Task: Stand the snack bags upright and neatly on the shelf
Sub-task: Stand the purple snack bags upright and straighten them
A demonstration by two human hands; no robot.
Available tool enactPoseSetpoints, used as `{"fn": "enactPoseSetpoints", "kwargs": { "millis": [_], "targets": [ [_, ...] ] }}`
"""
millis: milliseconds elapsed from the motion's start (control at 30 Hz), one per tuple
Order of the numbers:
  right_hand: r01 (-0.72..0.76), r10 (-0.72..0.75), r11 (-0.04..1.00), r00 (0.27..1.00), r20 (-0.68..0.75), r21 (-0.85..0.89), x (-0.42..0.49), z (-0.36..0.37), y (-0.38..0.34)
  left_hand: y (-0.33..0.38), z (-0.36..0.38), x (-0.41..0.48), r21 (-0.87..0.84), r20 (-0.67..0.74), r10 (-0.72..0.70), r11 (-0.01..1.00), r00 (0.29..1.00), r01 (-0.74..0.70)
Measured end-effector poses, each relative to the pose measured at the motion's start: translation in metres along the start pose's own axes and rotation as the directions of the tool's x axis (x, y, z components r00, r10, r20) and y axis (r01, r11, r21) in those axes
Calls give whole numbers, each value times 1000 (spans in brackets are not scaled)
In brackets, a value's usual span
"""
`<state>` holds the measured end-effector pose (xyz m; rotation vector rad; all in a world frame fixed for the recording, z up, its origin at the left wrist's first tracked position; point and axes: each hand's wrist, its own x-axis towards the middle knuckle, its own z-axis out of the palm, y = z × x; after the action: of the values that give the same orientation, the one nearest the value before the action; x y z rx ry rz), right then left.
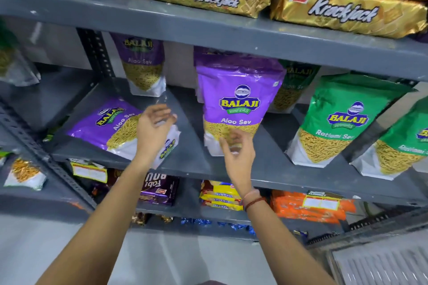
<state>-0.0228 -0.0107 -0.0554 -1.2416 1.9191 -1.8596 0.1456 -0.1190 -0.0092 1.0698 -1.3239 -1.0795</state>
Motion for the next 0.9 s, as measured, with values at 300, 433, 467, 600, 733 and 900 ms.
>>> {"fn": "enactPoseSetpoints", "kwargs": {
  "millis": [300, 433, 467, 600, 733, 900],
  "targets": [
    [118, 89, 948, 794, 601, -297, 39, 118, -49, -31, -98, -2, 188, -418, -183, 941, 890, 282],
    [-12, 346, 891, 665, 662, -454, 46, 142, -46, -55, -107, -5, 74, -403, -453, 850, 795, 521],
    [-45, 406, 870, 629, 663, -491, 47, 144, -45, -58, -106, -6, -24, -330, -561, 809, 759, 588],
    [-240, 529, 844, 525, 667, -480, 48, 143, -45, -56, -95, -8, -287, -1, -740, 644, 672, 709],
    [-334, 515, 857, 533, 671, -393, 43, 134, -46, -56, -87, -4, -364, 20, -721, 640, 692, 677],
    [-433, 455, 875, 591, 666, -214, 25, 124, -40, -49, -101, -1, -311, 37, -576, 770, 817, 557]
  ]
}}
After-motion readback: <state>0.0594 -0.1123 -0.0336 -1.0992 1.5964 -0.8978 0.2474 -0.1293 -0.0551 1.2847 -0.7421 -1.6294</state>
